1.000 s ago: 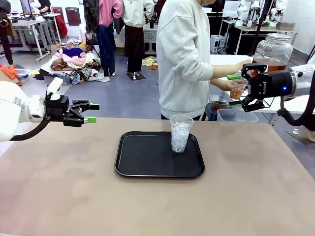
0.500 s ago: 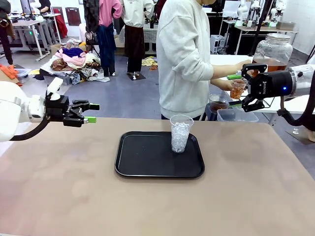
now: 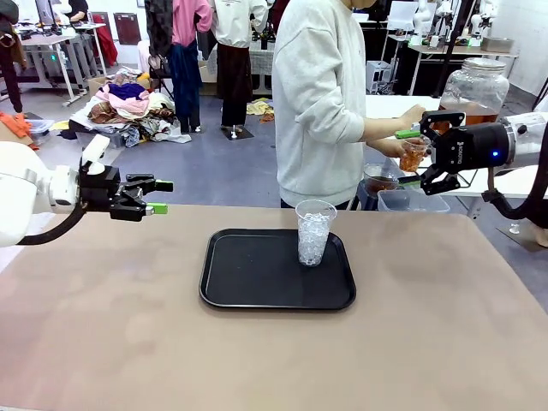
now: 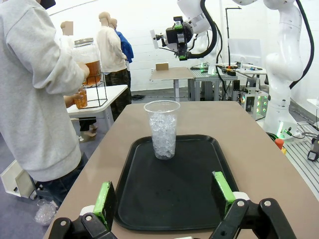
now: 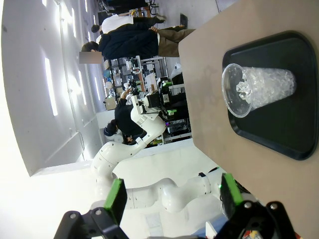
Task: Pour the drink into the iced cup.
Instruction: Pick up the iced cup indicated by the human and present it to them.
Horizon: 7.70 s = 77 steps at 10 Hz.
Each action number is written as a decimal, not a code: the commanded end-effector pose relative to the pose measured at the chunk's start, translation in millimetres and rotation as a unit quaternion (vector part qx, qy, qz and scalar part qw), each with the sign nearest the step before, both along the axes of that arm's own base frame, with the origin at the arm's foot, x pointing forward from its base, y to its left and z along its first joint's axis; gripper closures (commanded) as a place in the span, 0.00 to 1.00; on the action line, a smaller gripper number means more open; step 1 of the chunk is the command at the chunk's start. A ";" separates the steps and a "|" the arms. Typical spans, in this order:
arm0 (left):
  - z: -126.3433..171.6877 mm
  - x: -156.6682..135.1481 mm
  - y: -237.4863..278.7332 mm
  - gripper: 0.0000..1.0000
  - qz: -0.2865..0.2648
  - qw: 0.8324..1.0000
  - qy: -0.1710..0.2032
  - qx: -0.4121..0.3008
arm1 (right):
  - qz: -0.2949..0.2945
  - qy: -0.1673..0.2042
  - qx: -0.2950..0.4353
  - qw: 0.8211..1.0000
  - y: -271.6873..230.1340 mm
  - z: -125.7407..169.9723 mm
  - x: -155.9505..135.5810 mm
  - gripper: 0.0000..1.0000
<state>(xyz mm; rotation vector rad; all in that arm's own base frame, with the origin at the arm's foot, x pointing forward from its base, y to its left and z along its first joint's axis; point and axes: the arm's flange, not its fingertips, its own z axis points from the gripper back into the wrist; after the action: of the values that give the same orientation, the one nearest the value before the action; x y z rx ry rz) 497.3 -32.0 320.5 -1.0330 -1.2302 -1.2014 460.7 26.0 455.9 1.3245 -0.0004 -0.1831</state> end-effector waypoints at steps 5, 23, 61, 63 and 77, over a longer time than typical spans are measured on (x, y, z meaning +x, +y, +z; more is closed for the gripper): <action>1.9 0.4 -1.3 0.00 0.003 1.000 -0.002 -0.004 | 0.001 -0.001 0.001 1.000 1.2 2.2 0.1 0.00; 1.9 0.4 -1.3 0.00 0.003 1.000 -0.002 -0.004 | 0.001 -0.001 0.001 1.000 1.2 2.2 0.1 0.00; 1.9 0.4 -1.3 0.00 0.003 1.000 -0.002 -0.004 | 0.001 -0.001 0.001 1.000 1.2 2.2 0.1 0.00; 1.9 0.4 -1.3 0.00 0.003 1.000 -0.002 -0.004 | 0.001 -0.001 0.001 1.000 1.2 2.2 0.1 0.00; 1.9 0.4 -1.3 0.00 0.003 1.000 -0.002 -0.004 | 0.134 -0.326 -0.020 0.936 -5.1 -23.9 -3.3 0.00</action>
<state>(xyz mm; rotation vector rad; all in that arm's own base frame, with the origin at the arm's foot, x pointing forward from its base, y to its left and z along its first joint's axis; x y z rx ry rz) 497.3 -32.0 320.6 -1.0330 -1.2303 -1.2017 458.4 17.3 429.5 1.2773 -0.3812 0.5041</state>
